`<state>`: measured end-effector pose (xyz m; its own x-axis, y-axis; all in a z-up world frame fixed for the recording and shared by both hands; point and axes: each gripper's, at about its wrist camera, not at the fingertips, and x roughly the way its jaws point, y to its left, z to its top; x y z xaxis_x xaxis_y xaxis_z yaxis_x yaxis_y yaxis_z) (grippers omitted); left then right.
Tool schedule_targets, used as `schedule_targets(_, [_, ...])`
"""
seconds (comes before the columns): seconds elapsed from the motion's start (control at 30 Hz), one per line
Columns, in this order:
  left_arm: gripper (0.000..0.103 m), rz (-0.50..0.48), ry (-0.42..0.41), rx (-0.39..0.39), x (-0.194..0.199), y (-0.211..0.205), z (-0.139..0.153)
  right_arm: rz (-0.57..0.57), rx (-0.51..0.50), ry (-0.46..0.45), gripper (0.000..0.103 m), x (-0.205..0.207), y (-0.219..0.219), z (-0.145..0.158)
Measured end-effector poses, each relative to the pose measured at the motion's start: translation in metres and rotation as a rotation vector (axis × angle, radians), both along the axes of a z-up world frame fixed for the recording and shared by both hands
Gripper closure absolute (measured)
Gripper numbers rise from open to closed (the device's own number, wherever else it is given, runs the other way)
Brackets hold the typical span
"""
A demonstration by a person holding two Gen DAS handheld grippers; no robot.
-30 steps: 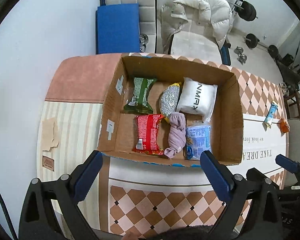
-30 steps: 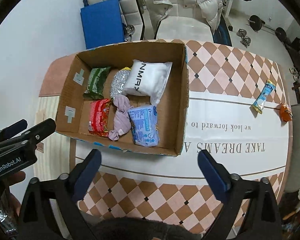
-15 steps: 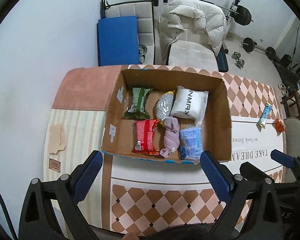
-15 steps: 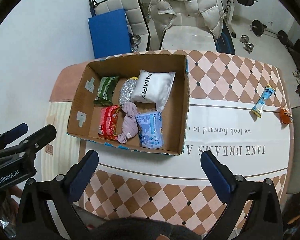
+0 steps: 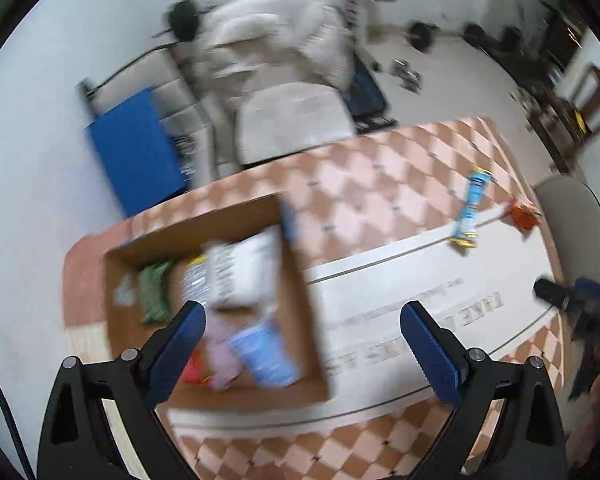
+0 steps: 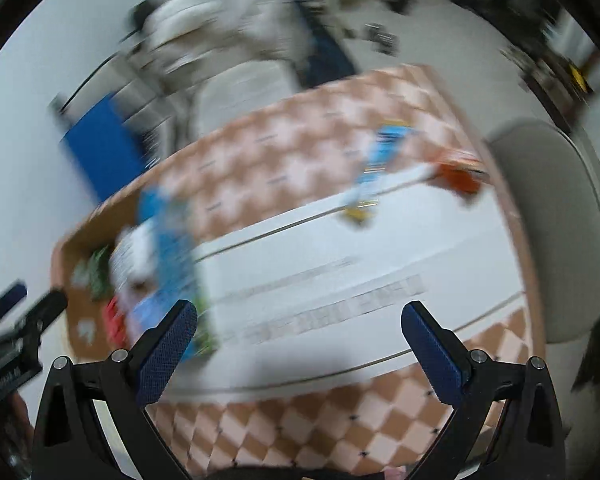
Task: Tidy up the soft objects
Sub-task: 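Grasp the blue tube snack with the left tool while the right tool grasps the orange panda bag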
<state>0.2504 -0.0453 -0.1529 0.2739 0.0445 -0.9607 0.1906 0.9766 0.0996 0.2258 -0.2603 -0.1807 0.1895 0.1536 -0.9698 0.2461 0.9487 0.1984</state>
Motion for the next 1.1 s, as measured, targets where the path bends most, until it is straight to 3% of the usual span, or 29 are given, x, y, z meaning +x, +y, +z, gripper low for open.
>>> schedule_targets(0.13, [0.003,-0.078,0.098,-0.031,0.051,-0.081,-0.041,-0.218,0.043,0.047,0.0,0.032,-0.118,-0.038])
schedule_targets(0.27, [0.006,-0.154,0.213,-0.068,0.1,-0.159,-0.092,-0.314,0.086,0.13,0.0,0.07,-0.19,-0.087])
schedule_targets(0.33, [0.027,-0.182,0.268,-0.052,0.12,-0.193,-0.119,-0.351,0.154,0.2,0.0,0.092,-0.219,-0.125])
schedule_targets(0.4, [0.037,-0.201,0.338,-0.049,0.137,-0.22,-0.147,-0.377,0.186,0.248,0.002,0.106,-0.236,-0.153])
schedule_targets(0.57, [0.037,-0.236,0.453,-0.021,0.156,-0.262,-0.205,-0.424,0.241,0.326,0.01,0.122,-0.252,-0.198])
schedule_targets(0.67, [0.037,-0.241,0.527,-0.001,0.161,-0.275,-0.239,-0.421,0.258,0.369,0.018,0.126,-0.254,-0.219])
schedule_targets(0.73, [0.038,-0.236,0.539,0.026,0.163,-0.278,-0.252,-0.411,0.26,0.386,0.029,0.126,-0.254,-0.228])
schedule_targets(0.8, [0.056,-0.228,0.525,0.049,0.163,-0.278,-0.256,-0.401,0.272,0.393,0.033,0.128,-0.254,-0.234])
schedule_targets(0.83, [0.073,-0.233,0.51,0.055,0.162,-0.28,-0.254,-0.387,0.261,0.387,0.035,0.129,-0.252,-0.234])
schedule_targets(0.87, [0.083,-0.237,0.512,0.053,0.16,-0.281,-0.254,-0.377,0.246,0.383,0.036,0.131,-0.249,-0.232])
schedule_targets(0.93, [0.089,-0.231,0.525,0.039,0.155,-0.279,-0.254,-0.341,0.22,0.363,0.043,0.13,-0.241,-0.229])
schedule_targets(1.1, [0.09,-0.212,0.48,0.017,0.138,-0.266,-0.239,-0.297,0.2,0.344,0.052,0.127,-0.226,-0.219])
